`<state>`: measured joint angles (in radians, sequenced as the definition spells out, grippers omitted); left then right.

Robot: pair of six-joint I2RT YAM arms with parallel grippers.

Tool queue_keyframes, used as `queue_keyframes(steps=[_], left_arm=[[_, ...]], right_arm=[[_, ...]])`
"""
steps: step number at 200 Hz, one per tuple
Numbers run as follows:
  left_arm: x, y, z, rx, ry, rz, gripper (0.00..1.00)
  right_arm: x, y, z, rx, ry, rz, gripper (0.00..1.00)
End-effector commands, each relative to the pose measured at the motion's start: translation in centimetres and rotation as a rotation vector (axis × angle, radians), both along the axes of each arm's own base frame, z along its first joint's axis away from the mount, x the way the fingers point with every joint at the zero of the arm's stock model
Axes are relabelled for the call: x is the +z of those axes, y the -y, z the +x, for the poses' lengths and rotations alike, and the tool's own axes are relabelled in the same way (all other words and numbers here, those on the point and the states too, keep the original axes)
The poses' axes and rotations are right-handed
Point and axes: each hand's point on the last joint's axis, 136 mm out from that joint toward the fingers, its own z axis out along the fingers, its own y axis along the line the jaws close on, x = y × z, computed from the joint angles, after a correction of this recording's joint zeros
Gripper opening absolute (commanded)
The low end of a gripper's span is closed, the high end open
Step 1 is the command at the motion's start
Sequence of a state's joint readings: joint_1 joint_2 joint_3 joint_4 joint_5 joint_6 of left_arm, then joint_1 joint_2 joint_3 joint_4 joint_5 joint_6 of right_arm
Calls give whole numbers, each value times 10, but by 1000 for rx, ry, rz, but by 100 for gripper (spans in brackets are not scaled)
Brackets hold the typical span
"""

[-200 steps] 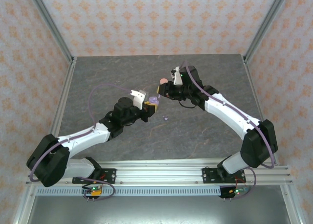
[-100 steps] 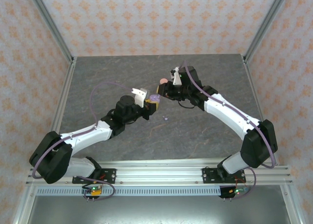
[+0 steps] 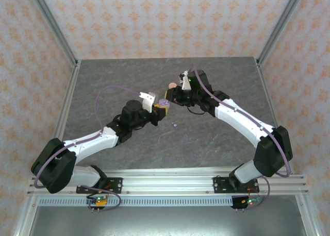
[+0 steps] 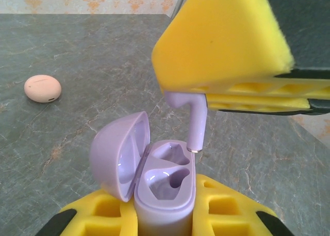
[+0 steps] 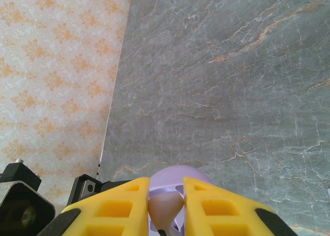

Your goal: Insert wireless bluetooth earbuds into charging case

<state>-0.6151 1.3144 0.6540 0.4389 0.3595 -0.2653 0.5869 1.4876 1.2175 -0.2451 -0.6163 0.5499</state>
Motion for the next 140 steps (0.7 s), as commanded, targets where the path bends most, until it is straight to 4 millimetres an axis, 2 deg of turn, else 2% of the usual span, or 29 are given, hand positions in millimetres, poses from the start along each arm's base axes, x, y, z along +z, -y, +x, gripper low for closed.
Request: queue_keyframes(steps=[1, 140], left_arm=[[24, 9, 2, -21, 49, -58, 16], [32, 8, 8, 12, 46, -86, 16]], right_arm=[[14, -4, 6, -8, 44, 17, 21], [2, -3, 3, -3, 22, -8, 21]])
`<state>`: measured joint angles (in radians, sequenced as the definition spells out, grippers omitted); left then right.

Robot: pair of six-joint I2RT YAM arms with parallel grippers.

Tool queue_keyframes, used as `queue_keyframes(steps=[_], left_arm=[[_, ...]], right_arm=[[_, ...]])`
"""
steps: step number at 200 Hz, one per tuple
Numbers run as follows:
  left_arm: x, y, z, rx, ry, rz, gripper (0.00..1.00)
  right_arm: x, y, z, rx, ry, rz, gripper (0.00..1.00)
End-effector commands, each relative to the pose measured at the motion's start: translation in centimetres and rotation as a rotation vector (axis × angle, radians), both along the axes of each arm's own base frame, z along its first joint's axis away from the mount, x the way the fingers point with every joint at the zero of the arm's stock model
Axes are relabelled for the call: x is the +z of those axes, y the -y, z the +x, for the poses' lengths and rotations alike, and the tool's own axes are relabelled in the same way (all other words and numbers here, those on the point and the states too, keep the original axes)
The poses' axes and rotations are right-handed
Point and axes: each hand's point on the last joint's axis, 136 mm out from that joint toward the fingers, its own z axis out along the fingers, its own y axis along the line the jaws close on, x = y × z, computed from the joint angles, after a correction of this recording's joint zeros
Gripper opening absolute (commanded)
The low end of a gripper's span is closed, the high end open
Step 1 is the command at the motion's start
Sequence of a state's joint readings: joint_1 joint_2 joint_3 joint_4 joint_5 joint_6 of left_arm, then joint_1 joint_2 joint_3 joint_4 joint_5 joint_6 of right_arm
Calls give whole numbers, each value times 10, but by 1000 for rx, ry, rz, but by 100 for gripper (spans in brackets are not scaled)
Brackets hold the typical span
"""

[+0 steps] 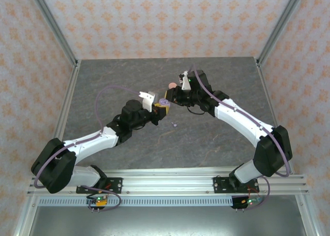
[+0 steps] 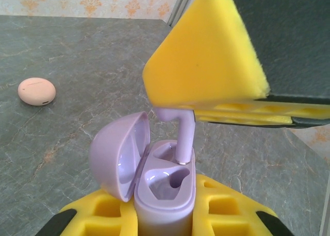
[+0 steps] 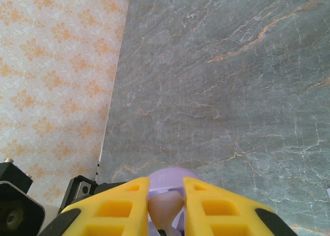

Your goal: Insert wireless bluetooth earbuds into charging case

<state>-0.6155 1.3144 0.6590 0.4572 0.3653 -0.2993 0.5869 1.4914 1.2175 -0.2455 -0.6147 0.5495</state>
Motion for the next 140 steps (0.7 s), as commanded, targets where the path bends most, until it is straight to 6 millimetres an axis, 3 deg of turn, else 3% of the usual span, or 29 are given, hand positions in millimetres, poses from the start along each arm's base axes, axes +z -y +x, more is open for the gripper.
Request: queue_keyframes(steps=[1, 93, 140], left_arm=[[26, 6, 7, 9, 53, -50, 16], [25, 1, 11, 44, 50, -39, 16], [24, 1, 11, 43, 50, -33, 16]], right_arm=[[3, -3, 2, -1, 24, -6, 21], [-7, -3, -4, 2, 7, -47, 22], [-3, -1, -4, -7, 19, -57, 34]])
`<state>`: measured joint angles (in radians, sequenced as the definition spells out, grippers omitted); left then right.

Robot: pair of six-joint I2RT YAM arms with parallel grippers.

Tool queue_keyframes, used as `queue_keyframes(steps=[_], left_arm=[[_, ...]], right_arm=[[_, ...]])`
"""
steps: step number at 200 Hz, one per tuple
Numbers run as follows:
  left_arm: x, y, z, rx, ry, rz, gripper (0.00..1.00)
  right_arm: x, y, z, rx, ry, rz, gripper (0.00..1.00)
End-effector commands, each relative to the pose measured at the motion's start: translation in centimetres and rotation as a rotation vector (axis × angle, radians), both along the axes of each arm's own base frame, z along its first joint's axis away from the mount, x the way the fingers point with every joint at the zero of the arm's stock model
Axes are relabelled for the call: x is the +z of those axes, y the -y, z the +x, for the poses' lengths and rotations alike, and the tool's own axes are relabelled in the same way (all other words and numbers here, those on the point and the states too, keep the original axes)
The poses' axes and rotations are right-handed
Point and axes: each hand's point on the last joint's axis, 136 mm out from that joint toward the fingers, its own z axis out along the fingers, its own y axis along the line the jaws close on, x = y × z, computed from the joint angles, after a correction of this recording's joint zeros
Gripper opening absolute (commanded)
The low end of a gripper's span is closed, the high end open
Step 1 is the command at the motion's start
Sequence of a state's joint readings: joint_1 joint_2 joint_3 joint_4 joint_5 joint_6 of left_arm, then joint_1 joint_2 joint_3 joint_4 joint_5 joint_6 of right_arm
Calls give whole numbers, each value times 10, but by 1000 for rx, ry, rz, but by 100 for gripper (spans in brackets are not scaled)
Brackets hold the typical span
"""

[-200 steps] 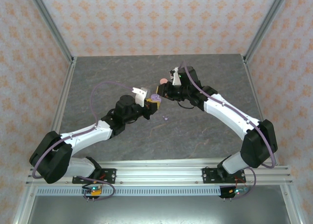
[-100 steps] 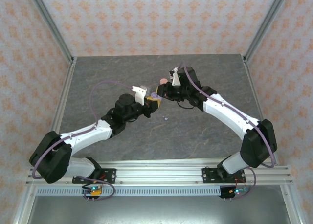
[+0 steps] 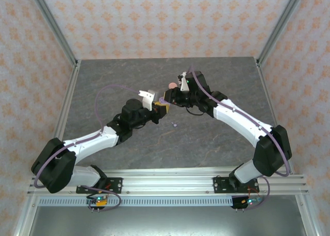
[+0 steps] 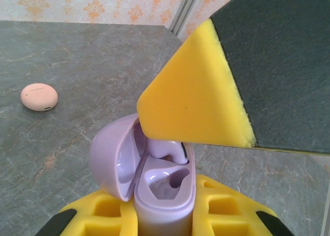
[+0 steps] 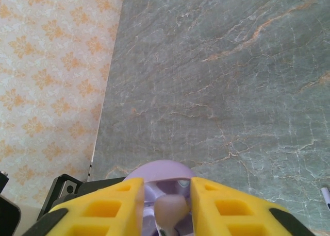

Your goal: Insert wireless bluetooth earbuds into charging case

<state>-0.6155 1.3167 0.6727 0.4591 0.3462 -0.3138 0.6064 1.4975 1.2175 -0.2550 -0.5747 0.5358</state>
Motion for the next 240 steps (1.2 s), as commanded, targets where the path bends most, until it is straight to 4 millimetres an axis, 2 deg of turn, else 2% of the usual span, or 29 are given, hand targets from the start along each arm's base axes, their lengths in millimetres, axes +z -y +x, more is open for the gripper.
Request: queue_keyframes(steps=[1, 33, 51, 80, 106, 126, 152, 195, 240], left_arm=[[18, 1, 7, 22, 46, -19, 16], [14, -1, 6, 28, 39, 3, 17], [11, -4, 4, 33, 38, 20, 17], [6, -11, -3, 33, 20, 76, 17], [5, -24, -10, 59, 8, 118, 17], [11, -29, -20, 48, 12, 125, 18], [19, -31, -33, -2, -1, 137, 18], [46, -23, -55, -125, 19, 77, 18], [64, -18, -64, -192, 34, 69, 18]], right_arm=[[3, 1, -3, 0, 9, -24, 34], [14, 5, -4, -6, 35, -35, 44], [21, 14, -4, -27, 61, -67, 47], [29, 43, -1, -121, 120, -182, 51], [22, 71, 0, -194, 129, -319, 52], [6, 85, -3, -193, 104, -420, 51], [-22, 88, -9, -130, 31, -456, 47], [-70, 62, -29, 84, -107, -417, 45], [-119, 40, -43, 208, -223, -407, 35]])
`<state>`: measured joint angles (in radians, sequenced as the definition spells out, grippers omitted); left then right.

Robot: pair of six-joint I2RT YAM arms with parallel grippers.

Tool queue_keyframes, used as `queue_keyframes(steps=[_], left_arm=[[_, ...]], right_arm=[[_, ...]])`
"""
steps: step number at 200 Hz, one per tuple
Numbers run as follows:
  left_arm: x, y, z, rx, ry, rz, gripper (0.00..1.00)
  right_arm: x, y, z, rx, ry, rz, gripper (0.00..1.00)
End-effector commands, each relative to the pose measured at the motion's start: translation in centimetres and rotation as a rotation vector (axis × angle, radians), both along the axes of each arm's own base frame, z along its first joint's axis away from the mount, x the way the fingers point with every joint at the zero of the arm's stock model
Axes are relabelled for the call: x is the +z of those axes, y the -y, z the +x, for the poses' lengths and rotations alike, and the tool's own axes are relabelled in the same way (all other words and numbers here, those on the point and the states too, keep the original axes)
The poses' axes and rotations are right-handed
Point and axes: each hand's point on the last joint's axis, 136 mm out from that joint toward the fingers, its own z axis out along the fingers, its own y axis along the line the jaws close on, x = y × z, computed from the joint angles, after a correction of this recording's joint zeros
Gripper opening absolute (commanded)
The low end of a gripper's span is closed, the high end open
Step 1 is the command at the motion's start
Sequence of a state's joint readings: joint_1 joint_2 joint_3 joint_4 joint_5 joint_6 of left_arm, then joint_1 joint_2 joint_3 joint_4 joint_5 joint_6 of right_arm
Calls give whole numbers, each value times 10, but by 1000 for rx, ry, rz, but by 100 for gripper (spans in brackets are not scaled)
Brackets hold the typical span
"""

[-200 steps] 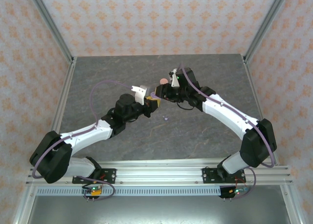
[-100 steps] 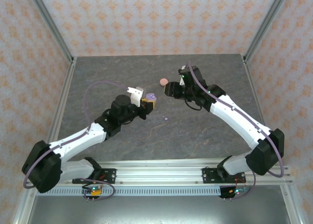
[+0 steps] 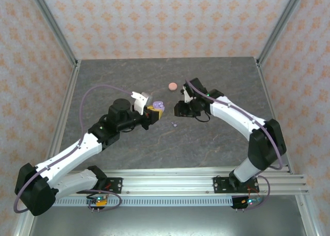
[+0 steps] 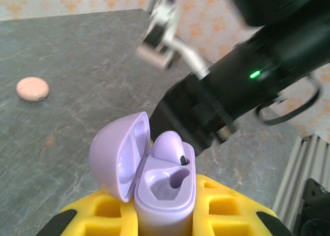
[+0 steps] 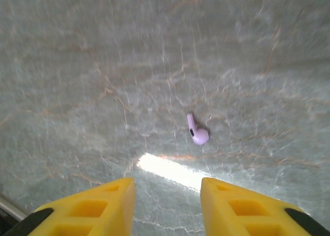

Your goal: Insert wireless bluetooth earbuds into charging case

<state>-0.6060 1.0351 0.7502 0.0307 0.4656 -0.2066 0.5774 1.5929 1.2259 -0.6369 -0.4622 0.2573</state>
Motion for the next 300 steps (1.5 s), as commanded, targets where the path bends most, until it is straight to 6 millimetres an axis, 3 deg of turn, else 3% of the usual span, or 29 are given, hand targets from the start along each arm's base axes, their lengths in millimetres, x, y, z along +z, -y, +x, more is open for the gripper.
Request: queue_keyframes(steps=[1, 31, 78, 164, 248, 300], left_arm=[[19, 2, -8, -58, 31, -11, 18], [23, 2, -7, -53, 41, -18, 18], [22, 2, -4, -43, 37, -15, 18], [15, 3, -1, -40, 14, -3, 18], [10, 4, 1, -37, 2, 9, 18], [9, 5, 1, -39, -1, 11, 18]], right_arm=[[-22, -16, -16, 95, -81, 21, 35], [-45, -28, -23, 133, -130, 7, 26], [-82, -29, -23, 140, -183, -33, 19], [-114, -26, -14, 100, -210, -97, 12], [-118, 4, 7, 9, -137, -285, 10], [-112, 8, 19, -18, -89, -320, 10]])
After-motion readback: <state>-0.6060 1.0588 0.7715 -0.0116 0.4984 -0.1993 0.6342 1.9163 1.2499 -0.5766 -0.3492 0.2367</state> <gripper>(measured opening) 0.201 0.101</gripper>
